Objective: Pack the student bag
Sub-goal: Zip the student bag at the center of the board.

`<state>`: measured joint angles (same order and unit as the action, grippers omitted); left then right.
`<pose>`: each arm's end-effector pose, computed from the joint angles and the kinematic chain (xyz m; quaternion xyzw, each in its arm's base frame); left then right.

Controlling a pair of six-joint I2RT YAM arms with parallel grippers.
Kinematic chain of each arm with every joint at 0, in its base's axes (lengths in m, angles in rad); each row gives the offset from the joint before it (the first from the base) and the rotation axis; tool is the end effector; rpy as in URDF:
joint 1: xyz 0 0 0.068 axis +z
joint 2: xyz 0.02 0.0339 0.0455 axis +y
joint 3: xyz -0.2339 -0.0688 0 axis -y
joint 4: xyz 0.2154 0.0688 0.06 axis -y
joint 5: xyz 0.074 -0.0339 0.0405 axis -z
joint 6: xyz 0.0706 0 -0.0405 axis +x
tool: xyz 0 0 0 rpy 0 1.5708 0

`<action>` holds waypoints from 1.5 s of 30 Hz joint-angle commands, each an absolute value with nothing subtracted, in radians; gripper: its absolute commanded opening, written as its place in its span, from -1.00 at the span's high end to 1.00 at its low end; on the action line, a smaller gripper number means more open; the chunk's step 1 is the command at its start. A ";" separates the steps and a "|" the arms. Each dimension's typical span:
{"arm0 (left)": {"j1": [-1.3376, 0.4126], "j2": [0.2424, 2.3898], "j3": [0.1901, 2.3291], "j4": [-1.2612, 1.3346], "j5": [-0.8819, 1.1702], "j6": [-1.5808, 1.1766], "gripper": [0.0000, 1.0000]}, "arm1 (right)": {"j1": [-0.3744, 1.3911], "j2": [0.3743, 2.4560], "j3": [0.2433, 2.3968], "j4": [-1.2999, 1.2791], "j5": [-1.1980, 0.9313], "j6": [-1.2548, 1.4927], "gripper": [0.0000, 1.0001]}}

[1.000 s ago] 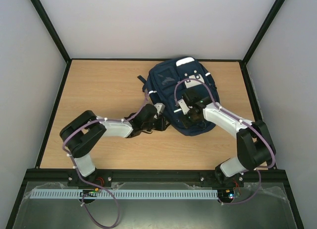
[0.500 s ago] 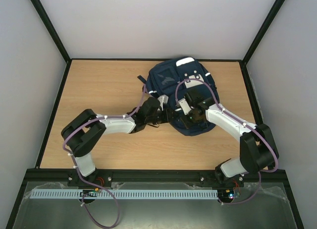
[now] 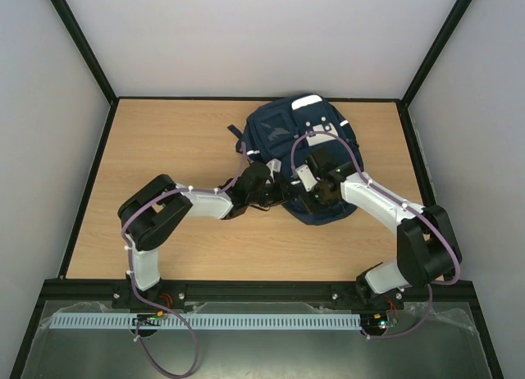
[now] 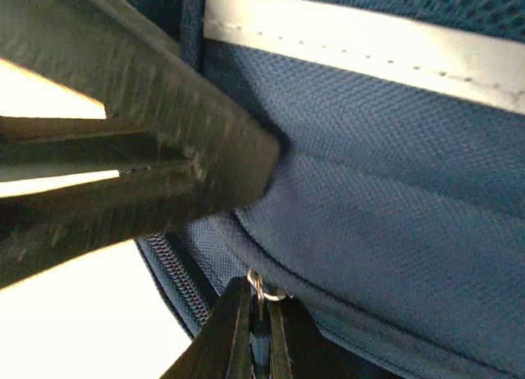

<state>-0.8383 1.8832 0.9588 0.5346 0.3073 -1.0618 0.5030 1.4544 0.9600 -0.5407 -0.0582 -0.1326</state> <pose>0.2518 -0.3118 0.1466 -0.0069 0.8253 -0.5215 0.2166 0.2474 0.1408 0.1722 -0.3085 0.9133 0.0763 0.2549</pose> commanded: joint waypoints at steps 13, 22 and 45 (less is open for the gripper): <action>-0.796 1.813 0.866 0.530 0.255 -1.066 0.95 | 0.414 1.424 0.957 -0.660 -0.039 -0.211 0.99; -0.707 1.663 0.728 0.446 0.266 -1.004 0.95 | 0.314 1.424 0.954 -0.686 -0.003 -0.305 0.99; -0.451 1.328 0.596 0.077 0.260 -0.840 0.27 | 0.488 1.385 0.942 -0.662 -0.052 -0.483 0.99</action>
